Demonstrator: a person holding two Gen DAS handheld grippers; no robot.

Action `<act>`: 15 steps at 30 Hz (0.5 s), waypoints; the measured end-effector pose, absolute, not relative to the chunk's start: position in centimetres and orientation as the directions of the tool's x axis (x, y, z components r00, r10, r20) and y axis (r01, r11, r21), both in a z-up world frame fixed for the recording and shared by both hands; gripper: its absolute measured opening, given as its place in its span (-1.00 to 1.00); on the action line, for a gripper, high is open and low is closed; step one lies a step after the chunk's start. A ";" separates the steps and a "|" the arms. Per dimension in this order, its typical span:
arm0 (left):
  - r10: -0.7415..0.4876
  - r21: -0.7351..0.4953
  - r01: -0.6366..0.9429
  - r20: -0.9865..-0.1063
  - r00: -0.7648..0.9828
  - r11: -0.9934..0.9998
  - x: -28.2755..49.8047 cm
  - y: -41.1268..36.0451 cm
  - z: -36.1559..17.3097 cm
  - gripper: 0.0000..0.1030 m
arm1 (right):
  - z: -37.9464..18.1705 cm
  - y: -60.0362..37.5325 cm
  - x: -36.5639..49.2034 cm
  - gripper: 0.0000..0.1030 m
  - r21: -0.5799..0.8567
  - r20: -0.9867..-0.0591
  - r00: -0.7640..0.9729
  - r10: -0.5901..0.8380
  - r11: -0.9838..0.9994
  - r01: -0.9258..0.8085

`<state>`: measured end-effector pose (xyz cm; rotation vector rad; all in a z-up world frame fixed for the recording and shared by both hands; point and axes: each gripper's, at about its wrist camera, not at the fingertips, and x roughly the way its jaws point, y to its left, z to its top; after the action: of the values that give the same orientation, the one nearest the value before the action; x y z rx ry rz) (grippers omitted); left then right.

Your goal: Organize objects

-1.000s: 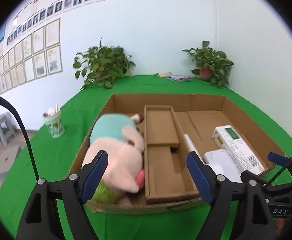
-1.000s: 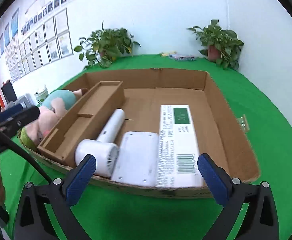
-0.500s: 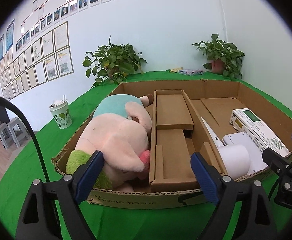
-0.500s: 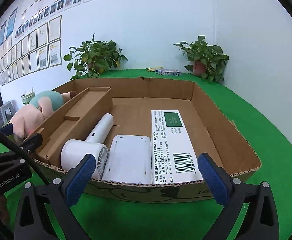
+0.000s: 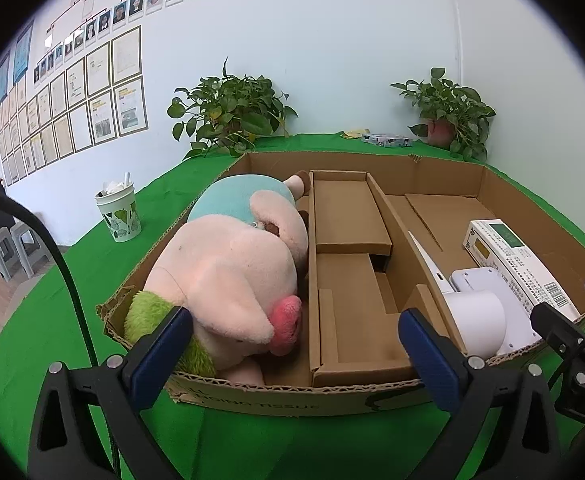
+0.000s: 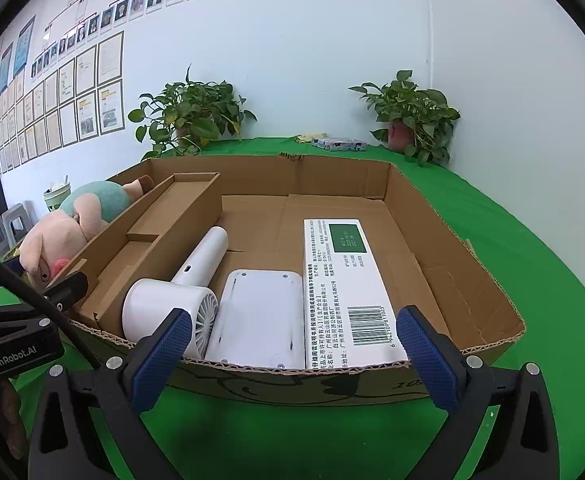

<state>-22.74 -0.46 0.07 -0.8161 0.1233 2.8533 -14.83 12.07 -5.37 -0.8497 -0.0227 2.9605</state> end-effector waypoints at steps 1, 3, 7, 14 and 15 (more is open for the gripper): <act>0.140 0.033 -0.186 -0.531 -0.836 -0.982 -22.6 -0.5 0.1 0.99 | -5.4 12.1 -14.8 1.00 -0.031 -0.529 -0.846 0.063 -0.998 -0.055; 0.140 0.033 -0.186 -0.531 -0.836 -0.982 -22.6 -0.7 0.2 0.99 | -5.4 12.1 -14.8 1.00 -0.031 -0.529 -0.846 0.063 -0.998 -0.055; 0.141 0.033 -0.186 -0.531 -0.835 -0.982 -22.6 -0.7 0.2 0.99 | -5.4 12.1 -14.9 1.00 -0.031 -0.529 -0.846 0.063 -0.998 -0.055; 0.139 0.034 -0.185 -0.531 -0.836 -0.982 -22.6 -0.7 0.2 0.99 | -5.4 12.1 -14.9 1.00 -0.031 -0.529 -0.846 0.064 -0.998 -0.055; 0.139 0.034 -0.185 -0.531 -0.836 -0.982 -22.6 -0.7 0.2 0.99 | -5.4 12.1 -14.9 1.00 -0.031 -0.529 -0.846 0.063 -0.998 -0.055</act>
<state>-22.58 -0.67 0.16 -0.8165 0.1246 2.8547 -14.87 12.06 -5.39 -0.8494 -0.0228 2.9603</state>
